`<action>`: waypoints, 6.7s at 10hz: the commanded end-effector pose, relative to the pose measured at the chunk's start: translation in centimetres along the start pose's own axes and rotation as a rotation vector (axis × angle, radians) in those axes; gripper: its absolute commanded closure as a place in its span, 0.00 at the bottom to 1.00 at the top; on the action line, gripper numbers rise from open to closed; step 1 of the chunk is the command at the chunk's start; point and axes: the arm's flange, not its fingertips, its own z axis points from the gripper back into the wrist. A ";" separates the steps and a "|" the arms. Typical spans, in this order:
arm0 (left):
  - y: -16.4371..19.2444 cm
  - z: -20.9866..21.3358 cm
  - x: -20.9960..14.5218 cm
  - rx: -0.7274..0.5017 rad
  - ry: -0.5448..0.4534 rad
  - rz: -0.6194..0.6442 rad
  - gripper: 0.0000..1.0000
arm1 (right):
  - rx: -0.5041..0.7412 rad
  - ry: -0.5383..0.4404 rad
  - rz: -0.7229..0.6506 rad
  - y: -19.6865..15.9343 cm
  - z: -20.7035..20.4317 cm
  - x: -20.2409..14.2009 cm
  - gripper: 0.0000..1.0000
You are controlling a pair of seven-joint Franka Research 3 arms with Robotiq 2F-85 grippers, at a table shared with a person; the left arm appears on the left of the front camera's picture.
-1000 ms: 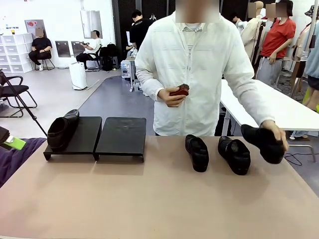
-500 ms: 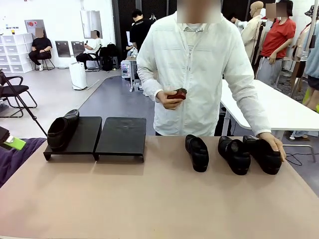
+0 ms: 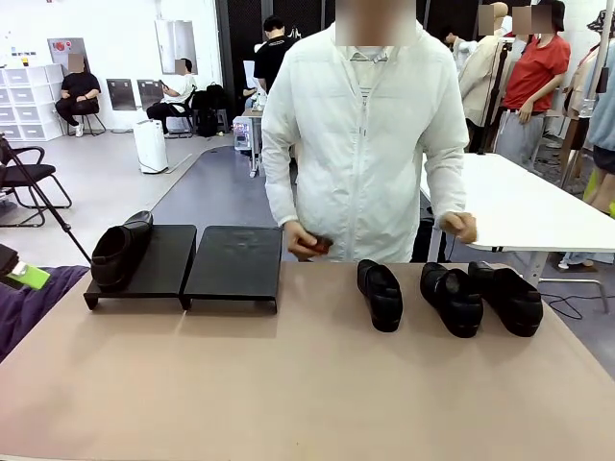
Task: Organize the shoes by placing them on the stand.
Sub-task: Pick up one Shoe and place it in the middle of the table.
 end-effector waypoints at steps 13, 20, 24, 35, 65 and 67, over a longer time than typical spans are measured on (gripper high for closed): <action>0.1 0.3 0.0 -0.001 0.009 0.004 0.00 | -0.510 0.062 0.314 24.2 -39.1 13.3 0.00; 0.1 0.3 0.0 -0.001 0.009 0.004 0.00 | -0.606 -0.130 0.443 22.8 -47.7 23.5 0.00; 0.1 0.3 0.0 -0.001 0.009 0.004 0.00 | -0.645 -0.074 0.519 21.5 -52.8 27.4 0.00; 0.1 0.3 0.0 -0.001 0.009 0.004 0.00 | -0.667 0.063 0.345 18.7 -57.9 29.7 1.00; 0.1 0.3 0.0 -0.001 0.009 0.004 0.00 | -0.812 -0.118 0.009 27.1 -54.4 2.6 1.00; 0.1 0.3 0.0 -0.001 0.009 0.004 0.00 | -0.807 -0.093 -0.050 28.2 -57.7 1.6 1.00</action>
